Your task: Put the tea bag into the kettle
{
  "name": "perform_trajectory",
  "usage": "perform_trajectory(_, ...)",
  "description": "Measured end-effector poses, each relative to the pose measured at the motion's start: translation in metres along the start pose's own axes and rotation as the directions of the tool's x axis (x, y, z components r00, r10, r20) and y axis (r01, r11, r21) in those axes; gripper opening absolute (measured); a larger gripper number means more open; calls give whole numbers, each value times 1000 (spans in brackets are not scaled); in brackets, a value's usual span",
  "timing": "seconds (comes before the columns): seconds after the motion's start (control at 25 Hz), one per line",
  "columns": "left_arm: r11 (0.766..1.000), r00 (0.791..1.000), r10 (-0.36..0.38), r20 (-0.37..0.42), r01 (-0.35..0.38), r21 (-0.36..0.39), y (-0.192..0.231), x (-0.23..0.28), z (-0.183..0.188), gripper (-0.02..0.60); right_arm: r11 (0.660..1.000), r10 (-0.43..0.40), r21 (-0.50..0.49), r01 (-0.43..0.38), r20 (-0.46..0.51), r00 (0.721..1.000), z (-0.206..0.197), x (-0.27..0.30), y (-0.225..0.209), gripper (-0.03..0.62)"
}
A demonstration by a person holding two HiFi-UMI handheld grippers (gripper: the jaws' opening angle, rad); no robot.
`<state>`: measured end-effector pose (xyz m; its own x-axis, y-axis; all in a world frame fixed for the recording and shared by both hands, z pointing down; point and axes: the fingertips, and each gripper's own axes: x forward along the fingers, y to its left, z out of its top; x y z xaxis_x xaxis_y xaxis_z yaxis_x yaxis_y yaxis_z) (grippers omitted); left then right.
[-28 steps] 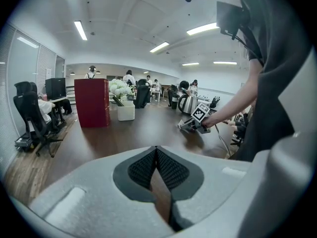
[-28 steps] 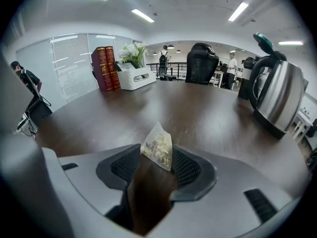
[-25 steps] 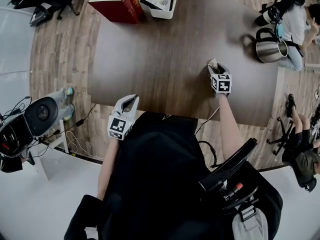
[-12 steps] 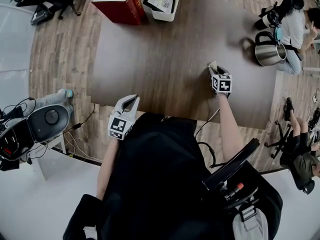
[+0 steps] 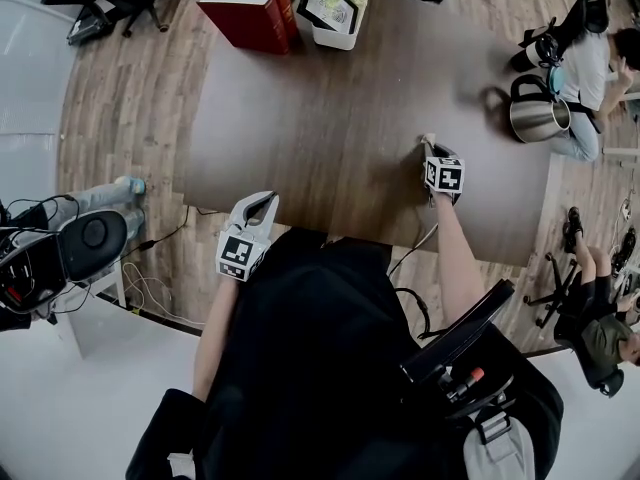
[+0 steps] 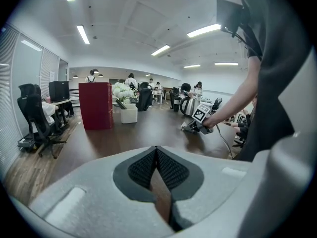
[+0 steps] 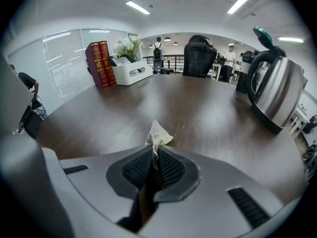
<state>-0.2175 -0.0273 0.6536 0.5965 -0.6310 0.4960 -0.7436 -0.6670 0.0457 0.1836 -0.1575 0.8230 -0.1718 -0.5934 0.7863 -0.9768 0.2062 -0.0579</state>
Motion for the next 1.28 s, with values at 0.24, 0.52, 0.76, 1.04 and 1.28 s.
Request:
perform_trajectory(0.24, 1000, 1000, 14, 27, -14, 2, 2, -3, 5, 5, 998, 14, 54, -15, 4, 1000, -9, -7, 4, 21)
perform_trajectory(0.52, 1000, 998, 5, 65, -5, -1, 7, -3, 14, 5, 991, 40, 128, -43, 21, 999, -28, -22, 26, 20)
perform_trajectory(0.76, 999, 994, -41, 102, 39, 15, -5, 9, 26, 5, 990, 41, 130, -50, 72, 997, -28, -51, 36, 20)
perform_trajectory(1.04, 993, 987, -115, 116, 111, 41, -26, 22, 35, 5, 990, 30, 131, -48, 140, 990, -25, -92, 44, 18)
perform_trajectory(1.28, 986, 980, -163, 111, 159, 43, -46, 43, 40, 5, 986, 33, 153, -62, 185, 982, -31, -117, 45, 18)
